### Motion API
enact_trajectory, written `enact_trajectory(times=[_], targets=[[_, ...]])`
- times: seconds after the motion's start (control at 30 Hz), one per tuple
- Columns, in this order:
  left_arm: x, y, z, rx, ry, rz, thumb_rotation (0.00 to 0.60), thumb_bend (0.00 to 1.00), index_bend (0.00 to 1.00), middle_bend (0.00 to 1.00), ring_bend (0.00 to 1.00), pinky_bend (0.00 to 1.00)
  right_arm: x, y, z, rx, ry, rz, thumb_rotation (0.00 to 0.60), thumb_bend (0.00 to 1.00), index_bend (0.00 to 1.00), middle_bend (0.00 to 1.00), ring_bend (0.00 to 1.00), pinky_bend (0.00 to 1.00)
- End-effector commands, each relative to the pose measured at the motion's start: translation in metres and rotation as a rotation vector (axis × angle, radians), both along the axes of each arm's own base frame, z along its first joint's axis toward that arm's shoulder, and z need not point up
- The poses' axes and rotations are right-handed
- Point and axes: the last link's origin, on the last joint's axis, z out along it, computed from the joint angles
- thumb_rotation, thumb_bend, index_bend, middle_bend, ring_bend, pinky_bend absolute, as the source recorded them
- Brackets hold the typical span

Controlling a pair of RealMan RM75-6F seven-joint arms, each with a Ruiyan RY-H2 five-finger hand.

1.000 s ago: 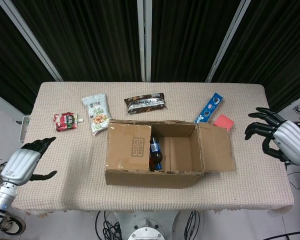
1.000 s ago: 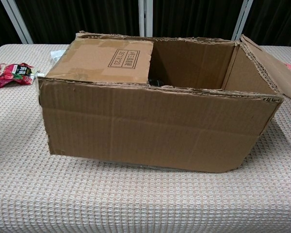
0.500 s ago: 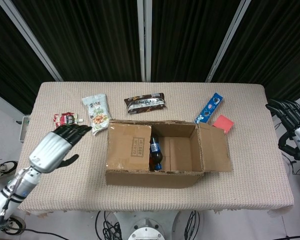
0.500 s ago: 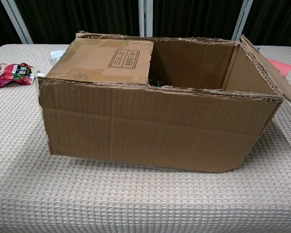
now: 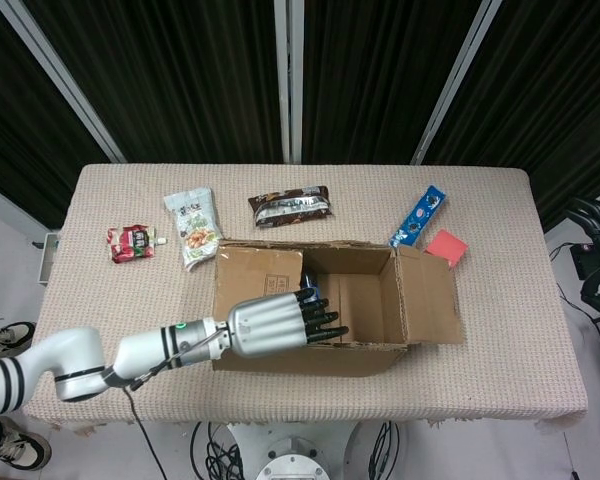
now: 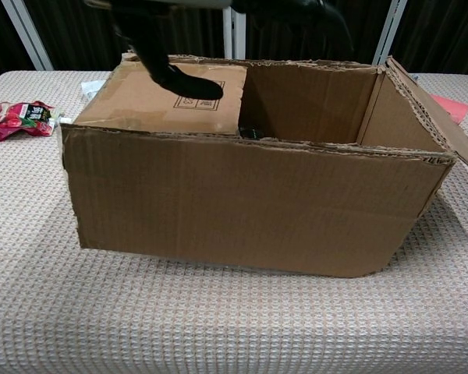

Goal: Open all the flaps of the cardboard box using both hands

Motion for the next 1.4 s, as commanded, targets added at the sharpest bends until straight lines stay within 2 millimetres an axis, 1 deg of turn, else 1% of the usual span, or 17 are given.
enact_trajectory(times=[0.03, 0.17, 0.23, 0.33, 0.37, 0.43, 0.47, 0.57, 0.6, 0.77, 0.87, 0.97, 1.1, 1.3, 1.4], targets=[[0.016, 0.02, -0.021, 0.024, 0.096, -0.042, 0.6, 0.38, 0.07, 0.17, 0.18, 0.32, -0.006, 0.0, 0.0, 0.003, -0.01, -0.008, 0.6, 1.0, 0.0, 0.0, 0.0, 0.0], [0.021, 0.031, -0.03, 0.057, 0.182, -0.076, 0.6, 0.44, 0.07, 0.18, 0.18, 0.32, -0.013, 0.0, 0.002, 0.001, -0.021, -0.013, 0.6, 1.0, 0.0, 0.0, 0.0, 0.0], [0.022, 0.036, -0.033, 0.074, 0.232, -0.092, 0.6, 0.48, 0.08, 0.19, 0.18, 0.32, -0.015, 0.001, 0.003, 0.001, -0.03, -0.011, 0.6, 1.0, 0.0, 0.0, 0.0, 0.0], [0.023, 0.041, -0.034, 0.092, 0.293, -0.095, 0.6, 0.61, 0.09, 0.2, 0.18, 0.32, -0.019, 0.001, 0.003, 0.0, -0.04, -0.009, 0.6, 1.0, 0.0, 0.0, 0.0, 0.0], [0.024, 0.043, -0.033, 0.094, 0.308, -0.09, 0.6, 0.68, 0.1, 0.2, 0.18, 0.32, -0.02, 0.001, 0.003, 0.0, -0.042, -0.008, 0.6, 1.0, 0.0, 0.0, 0.0, 0.0], [0.024, 0.043, -0.032, 0.101, 0.328, -0.094, 0.6, 0.78, 0.11, 0.21, 0.18, 0.33, -0.021, 0.0, 0.003, -0.003, -0.044, -0.006, 0.6, 1.0, 0.0, 0.0, 0.0, 0.0], [0.023, 0.044, -0.031, 0.11, 0.343, -0.101, 0.6, 0.81, 0.12, 0.21, 0.18, 0.33, -0.022, 0.0, 0.003, -0.003, -0.047, -0.006, 0.6, 1.0, 0.0, 0.0, 0.0, 0.0], [0.021, 0.045, -0.029, 0.13, 0.38, -0.116, 0.6, 0.85, 0.14, 0.21, 0.18, 0.33, -0.023, -0.001, 0.003, -0.006, -0.052, -0.003, 0.6, 1.0, 0.0, 0.0, 0.0, 0.0], [0.02, 0.046, -0.028, 0.145, 0.397, -0.128, 0.6, 0.86, 0.14, 0.22, 0.18, 0.33, -0.023, -0.001, 0.003, -0.005, -0.054, -0.002, 0.6, 1.0, 0.0, 0.0, 0.0, 0.0], [0.012, 0.047, -0.028, 0.176, 0.471, -0.159, 0.6, 0.87, 0.17, 0.32, 0.18, 0.32, -0.025, -0.003, 0.0, -0.003, -0.061, 0.001, 0.6, 1.0, 0.0, 0.0, 0.0, 0.0], [0.006, 0.046, -0.03, 0.188, 0.507, -0.18, 0.6, 0.87, 0.18, 0.33, 0.17, 0.32, -0.026, -0.004, -0.002, -0.003, -0.066, -0.001, 0.6, 1.0, 0.0, 0.0, 0.0, 0.0], [0.005, 0.047, -0.029, 0.207, 0.52, -0.201, 0.6, 0.87, 0.19, 0.33, 0.17, 0.32, -0.027, -0.005, -0.003, -0.005, -0.07, -0.003, 0.6, 1.0, 0.0, 0.0, 0.0, 0.0], [0.007, 0.049, -0.024, 0.242, 0.518, -0.231, 0.6, 0.88, 0.21, 0.36, 0.17, 0.28, -0.029, -0.006, -0.003, -0.004, -0.073, -0.005, 0.6, 1.0, 0.0, 0.0, 0.0, 0.0], [0.007, 0.047, -0.017, 0.259, 0.534, -0.238, 0.6, 0.88, 0.22, 0.37, 0.17, 0.28, -0.03, -0.007, -0.004, 0.0, -0.08, -0.005, 0.6, 1.0, 0.0, 0.0, 0.0, 0.0], [0.008, 0.047, -0.008, 0.265, 0.524, -0.22, 0.6, 0.88, 0.22, 0.37, 0.17, 0.28, -0.03, -0.008, -0.005, 0.002, -0.079, -0.004, 0.6, 1.0, 0.0, 0.0, 0.0, 0.0]])
